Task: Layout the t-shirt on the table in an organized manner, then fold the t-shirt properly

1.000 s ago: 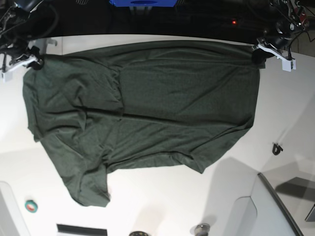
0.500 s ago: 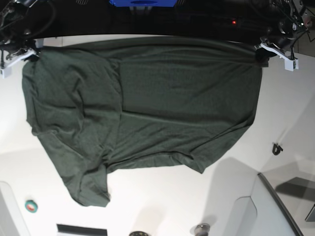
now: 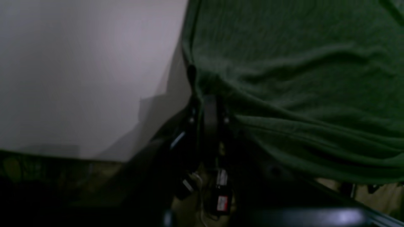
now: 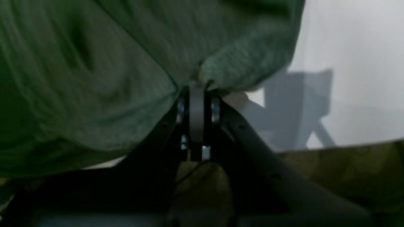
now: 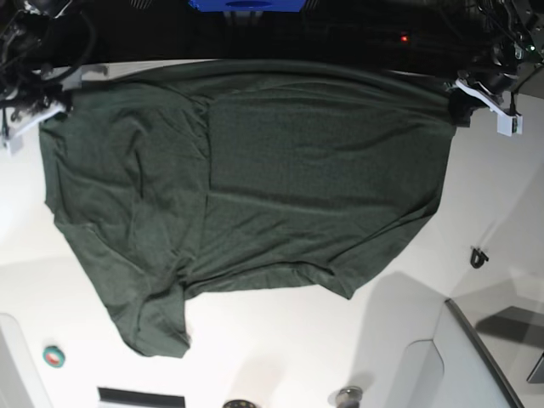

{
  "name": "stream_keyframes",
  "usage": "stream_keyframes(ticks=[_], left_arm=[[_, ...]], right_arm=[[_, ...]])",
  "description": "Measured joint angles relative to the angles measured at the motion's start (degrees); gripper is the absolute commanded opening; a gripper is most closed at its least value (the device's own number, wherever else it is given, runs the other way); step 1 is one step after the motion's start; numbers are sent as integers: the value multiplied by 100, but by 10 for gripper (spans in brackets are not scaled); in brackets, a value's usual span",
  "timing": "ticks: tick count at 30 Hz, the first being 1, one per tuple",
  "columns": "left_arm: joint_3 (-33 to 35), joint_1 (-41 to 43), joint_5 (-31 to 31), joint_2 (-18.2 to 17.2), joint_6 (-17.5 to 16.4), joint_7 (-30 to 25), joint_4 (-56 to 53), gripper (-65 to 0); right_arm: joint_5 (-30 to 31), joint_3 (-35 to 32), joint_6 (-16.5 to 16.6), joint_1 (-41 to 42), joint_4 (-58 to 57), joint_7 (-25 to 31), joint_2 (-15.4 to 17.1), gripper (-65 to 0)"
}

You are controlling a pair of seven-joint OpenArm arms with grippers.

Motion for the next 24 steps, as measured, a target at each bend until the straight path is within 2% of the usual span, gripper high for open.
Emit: stream_keyframes(ticks=[4, 7, 9, 11, 13, 16, 20, 24], left_arm=[[2, 0, 0, 48, 0, 2, 13, -650], [9, -55, -7, 33, 7, 22, 9, -650], [9, -188, 13, 28, 17, 28, -26, -650], [-2, -348, -24, 28, 11, 269, -35, -650], [-26, -498, -20, 20, 15, 566, -37, -650], [-46, -660, 0, 15, 17, 702, -42, -650], [-39, -894, 0, 24, 15, 708, -46, -650], [-46, -1091, -26, 13, 17, 710, -387, -650]], right_arm=[[-39, -208, -693, 9, 70, -37, 7, -642], [-44, -393, -1043, 59, 79, -55, 2, -642], [7, -433, -1132, 140, 76, -39, 4, -642], [-28, -468, -1228, 225, 79, -48, 9, -642], [-17, -472, -1239, 321, 70, -236, 22, -642], [-66, -457, -1272, 474, 70, -389, 50, -642], [-55, -461, -1829, 651, 70, -466, 52, -642], [-4, -461, -1996, 879, -271, -463, 225, -642]])
